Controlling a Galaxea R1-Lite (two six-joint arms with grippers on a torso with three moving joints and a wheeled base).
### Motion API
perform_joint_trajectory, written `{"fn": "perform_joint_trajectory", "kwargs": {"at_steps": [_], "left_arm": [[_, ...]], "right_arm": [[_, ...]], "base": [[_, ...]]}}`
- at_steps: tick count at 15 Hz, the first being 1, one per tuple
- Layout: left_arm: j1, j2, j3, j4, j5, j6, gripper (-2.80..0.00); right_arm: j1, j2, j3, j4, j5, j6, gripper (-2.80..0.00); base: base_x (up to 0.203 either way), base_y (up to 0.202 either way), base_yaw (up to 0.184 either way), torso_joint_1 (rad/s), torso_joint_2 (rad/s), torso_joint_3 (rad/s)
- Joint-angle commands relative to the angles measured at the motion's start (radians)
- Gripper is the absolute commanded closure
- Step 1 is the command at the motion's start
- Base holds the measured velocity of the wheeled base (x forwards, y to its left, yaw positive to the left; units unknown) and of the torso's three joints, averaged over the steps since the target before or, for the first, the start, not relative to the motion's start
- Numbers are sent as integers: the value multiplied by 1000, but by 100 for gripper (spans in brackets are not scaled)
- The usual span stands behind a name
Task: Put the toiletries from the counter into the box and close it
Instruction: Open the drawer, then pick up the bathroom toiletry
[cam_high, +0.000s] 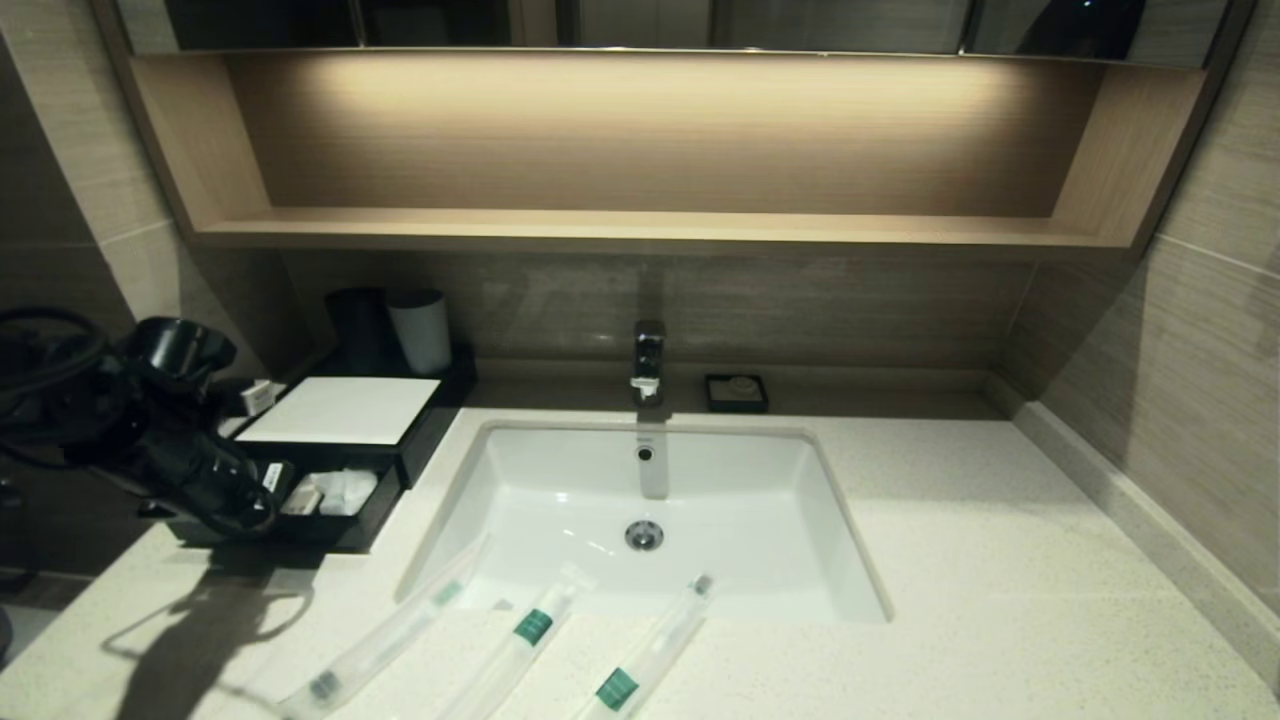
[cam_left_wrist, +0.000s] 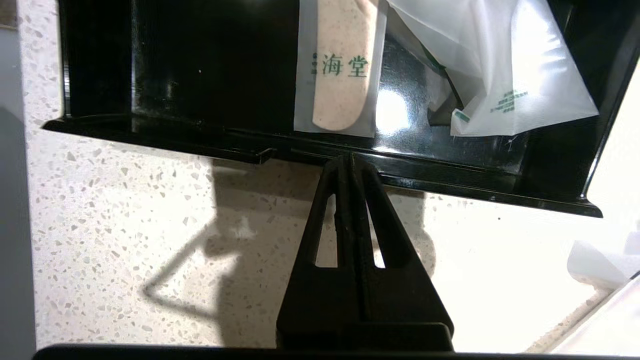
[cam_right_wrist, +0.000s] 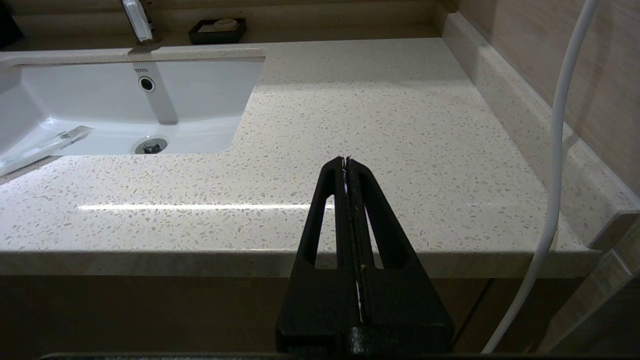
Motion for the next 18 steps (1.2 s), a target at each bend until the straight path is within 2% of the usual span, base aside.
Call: {"fn": "perform_joint_trajectory", "kwargs": {"at_steps": [1,8,12,15,18], "left_arm": [[4,-27,-2,0,0,0,0],[4,-224,-16,22,-4,-4,0],[-5,-225,-55,37,-3,-44,0],[-50,-288,-48,98,-13,-57,0],[-155,-387,-2,151,-61,-57,0]], "right_arm": [[0,1,0,0,0,0,0],[0,1,0,0,0,0,0],[0,1,0,0,0,0,0],[0,1,0,0,0,0,0],[0,1,0,0,0,0,0]], "base": [[0,0,0,0,0,0],[0,0,0,0,0,0],[0,0,0,0,0,0],[0,0,0,0,0,0],[0,0,0,0,0,0]]}}
